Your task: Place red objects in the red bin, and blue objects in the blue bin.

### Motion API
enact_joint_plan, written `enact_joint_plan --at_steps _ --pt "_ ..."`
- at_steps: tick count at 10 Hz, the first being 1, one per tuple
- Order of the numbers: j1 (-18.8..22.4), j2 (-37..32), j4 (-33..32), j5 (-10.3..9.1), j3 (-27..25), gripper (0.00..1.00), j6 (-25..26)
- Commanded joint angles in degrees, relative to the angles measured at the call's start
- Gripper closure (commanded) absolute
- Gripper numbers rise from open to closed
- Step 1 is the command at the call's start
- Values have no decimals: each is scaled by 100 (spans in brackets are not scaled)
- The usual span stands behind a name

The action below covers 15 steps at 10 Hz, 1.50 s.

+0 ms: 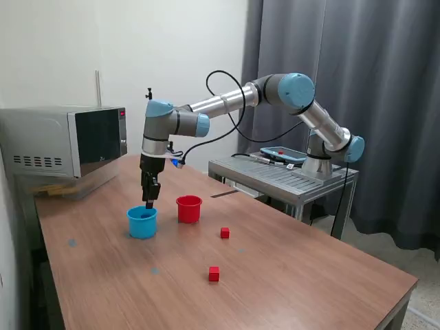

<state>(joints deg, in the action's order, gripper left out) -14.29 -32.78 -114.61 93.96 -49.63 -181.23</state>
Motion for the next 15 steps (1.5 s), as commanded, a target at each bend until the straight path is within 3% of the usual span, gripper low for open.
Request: enact_joint_plan --at_steps 1,5,9,12,13,15 --pt "31 0 0 0 6 0 0" --pt "137 -44 9 -9 24 0 35" --pt "804 -702 176 -9 -168 0 79" --pt "1339 -809 474 -26 -328 0 166" --pt "1489 -826 509 -79 -328 0 306" --pt "1805 -827 518 -377 -327 0 369"
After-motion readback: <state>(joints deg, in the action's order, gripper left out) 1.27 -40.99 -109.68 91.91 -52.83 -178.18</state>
